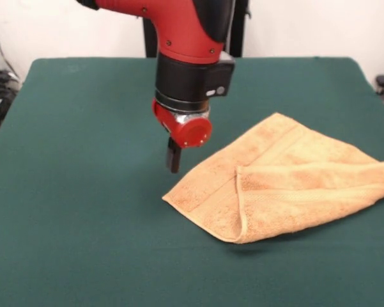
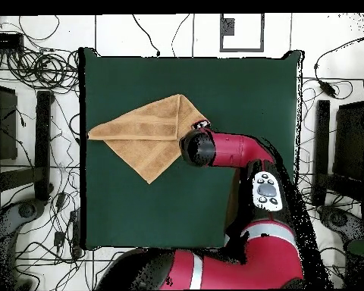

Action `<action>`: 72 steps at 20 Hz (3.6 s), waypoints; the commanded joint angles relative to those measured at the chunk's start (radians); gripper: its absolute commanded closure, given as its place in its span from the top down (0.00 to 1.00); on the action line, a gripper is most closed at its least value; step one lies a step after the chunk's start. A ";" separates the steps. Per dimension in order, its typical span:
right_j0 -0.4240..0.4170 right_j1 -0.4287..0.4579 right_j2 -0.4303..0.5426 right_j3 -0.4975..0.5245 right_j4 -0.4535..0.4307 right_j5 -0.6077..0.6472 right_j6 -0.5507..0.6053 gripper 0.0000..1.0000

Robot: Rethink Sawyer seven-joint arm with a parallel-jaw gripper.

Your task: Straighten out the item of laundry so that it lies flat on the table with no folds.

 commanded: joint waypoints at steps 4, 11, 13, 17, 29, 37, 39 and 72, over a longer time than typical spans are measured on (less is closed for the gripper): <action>0.057 0.014 0.164 0.123 -0.070 0.011 -0.108 0.00; 0.084 0.014 0.165 0.093 -0.043 0.063 -0.083 0.00; 0.098 0.017 0.162 0.080 -0.050 0.065 -0.086 0.00; 0.104 0.029 0.172 0.050 -0.042 0.075 -0.086 0.00; 0.152 0.045 0.144 0.008 -0.023 0.115 -0.059 0.00; 0.144 0.045 0.151 0.012 -0.025 0.108 -0.067 0.00; 0.138 0.043 0.151 0.017 -0.029 0.103 -0.071 0.00; 0.064 0.053 0.223 0.030 -0.033 0.255 -0.115 0.00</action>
